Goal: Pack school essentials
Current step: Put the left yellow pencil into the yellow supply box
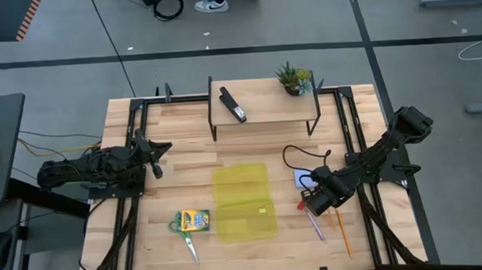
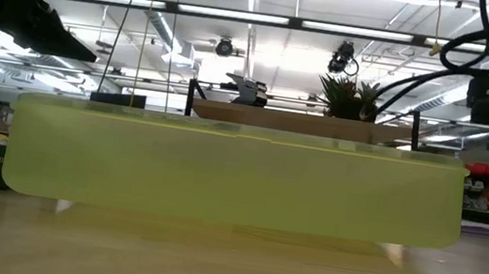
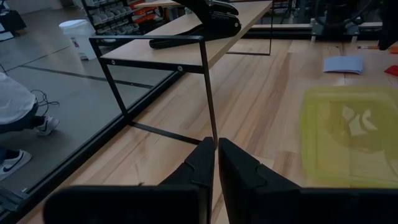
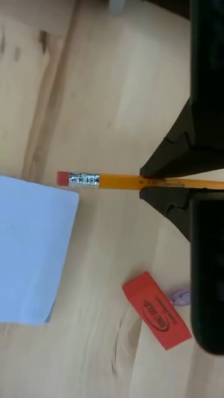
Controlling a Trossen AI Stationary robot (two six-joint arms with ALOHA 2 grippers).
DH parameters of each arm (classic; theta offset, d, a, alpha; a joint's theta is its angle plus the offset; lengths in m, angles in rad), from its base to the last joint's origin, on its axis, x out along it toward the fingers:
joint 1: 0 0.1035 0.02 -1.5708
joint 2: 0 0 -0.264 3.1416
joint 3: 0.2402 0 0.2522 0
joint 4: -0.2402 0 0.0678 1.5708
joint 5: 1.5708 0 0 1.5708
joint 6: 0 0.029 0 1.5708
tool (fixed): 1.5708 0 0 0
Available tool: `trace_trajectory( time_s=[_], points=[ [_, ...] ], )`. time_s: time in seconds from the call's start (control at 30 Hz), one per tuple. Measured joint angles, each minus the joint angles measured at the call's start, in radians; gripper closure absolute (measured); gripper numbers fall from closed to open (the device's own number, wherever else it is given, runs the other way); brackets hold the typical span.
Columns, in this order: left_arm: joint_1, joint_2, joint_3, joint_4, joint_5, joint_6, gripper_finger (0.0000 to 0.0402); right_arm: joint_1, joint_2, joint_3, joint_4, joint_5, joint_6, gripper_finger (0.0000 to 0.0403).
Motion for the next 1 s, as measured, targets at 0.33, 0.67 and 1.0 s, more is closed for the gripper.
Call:
trace_trajectory(
  time_s=[0.33, 0.67, 1.0],
  points=[
    [0.0, 0.0, 0.0, 0.0, 0.0, 0.0, 0.0366, 0.0, -0.001, 0.062, -0.075, 0.011, -0.055, 0.0374],
    [0.0, 0.0, 0.0, 0.0, 0.0, 0.0, 0.0369, -0.022, -0.002, 0.123, -0.181, 0.056, -0.118, 0.0374],
    [0.0, 0.0, 0.0, 0.0, 0.0, 0.0, 0.0368, -0.097, -0.002, 0.178, -0.214, 0.125, -0.271, 0.0374]
  ],
)
